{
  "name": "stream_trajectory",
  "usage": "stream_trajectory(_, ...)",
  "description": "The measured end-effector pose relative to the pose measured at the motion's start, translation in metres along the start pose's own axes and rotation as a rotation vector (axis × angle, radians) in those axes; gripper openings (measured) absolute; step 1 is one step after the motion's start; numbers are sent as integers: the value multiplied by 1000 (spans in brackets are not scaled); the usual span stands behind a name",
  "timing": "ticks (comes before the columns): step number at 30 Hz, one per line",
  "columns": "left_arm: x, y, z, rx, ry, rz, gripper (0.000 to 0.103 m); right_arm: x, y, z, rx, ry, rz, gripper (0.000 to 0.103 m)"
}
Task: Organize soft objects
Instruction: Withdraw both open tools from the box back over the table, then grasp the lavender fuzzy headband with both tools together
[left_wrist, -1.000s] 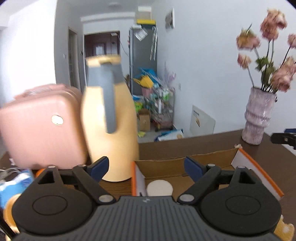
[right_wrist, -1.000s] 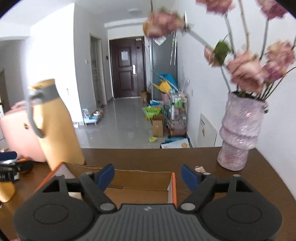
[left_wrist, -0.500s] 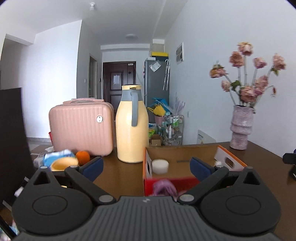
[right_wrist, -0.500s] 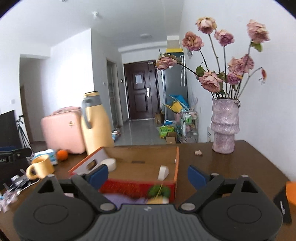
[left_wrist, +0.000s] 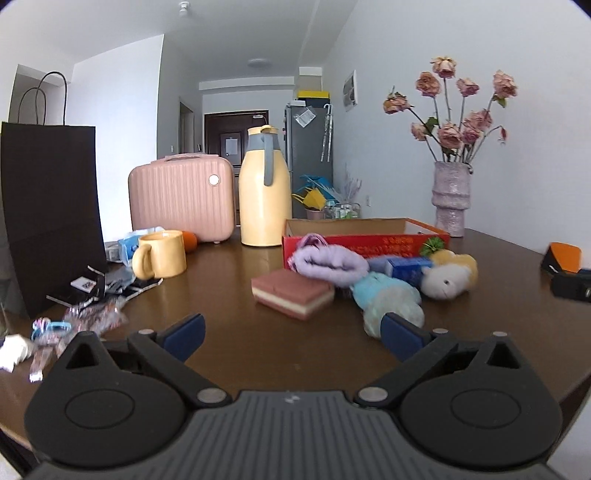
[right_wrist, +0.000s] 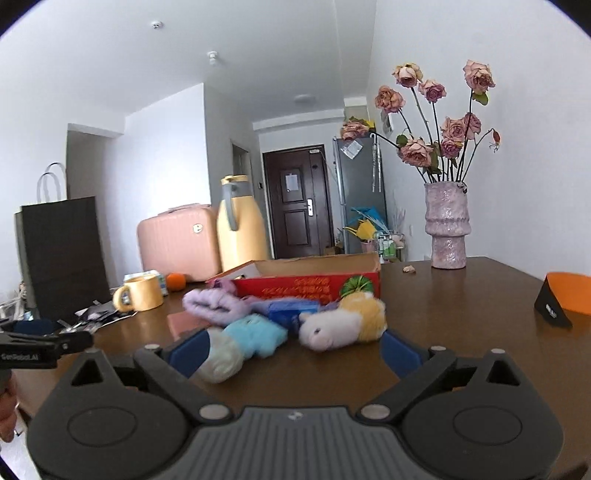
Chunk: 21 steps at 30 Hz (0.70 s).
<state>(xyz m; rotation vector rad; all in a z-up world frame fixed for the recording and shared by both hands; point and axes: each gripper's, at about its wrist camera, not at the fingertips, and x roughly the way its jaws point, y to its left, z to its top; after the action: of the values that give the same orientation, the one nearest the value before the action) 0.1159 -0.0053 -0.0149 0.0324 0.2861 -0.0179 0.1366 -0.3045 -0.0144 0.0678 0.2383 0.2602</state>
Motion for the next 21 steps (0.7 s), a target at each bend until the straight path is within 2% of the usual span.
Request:
stream_trajectory(5, -7, -7, -8, 10, 5, 0, 103, -13, 12, -22, 6, 31, 49, 99)
stream_trajectory(13, 0, -5, -4, -6, 12, 0, 103, -16, 19, -19, -10, 28, 36, 96)
stream_trajectory(19, 27, 5, 4, -33, 48, 15, 103, 6, 19, -14, -6, 77, 34, 87)
stream_trajectory(20, 35, 7, 7, -40, 60, 17, 101, 12, 19, -12, -9, 86, 33, 83)
stream_trajectory(21, 42, 9, 10, -47, 74, 19, 96, 18, 19, -10, -9, 96, 31, 82)
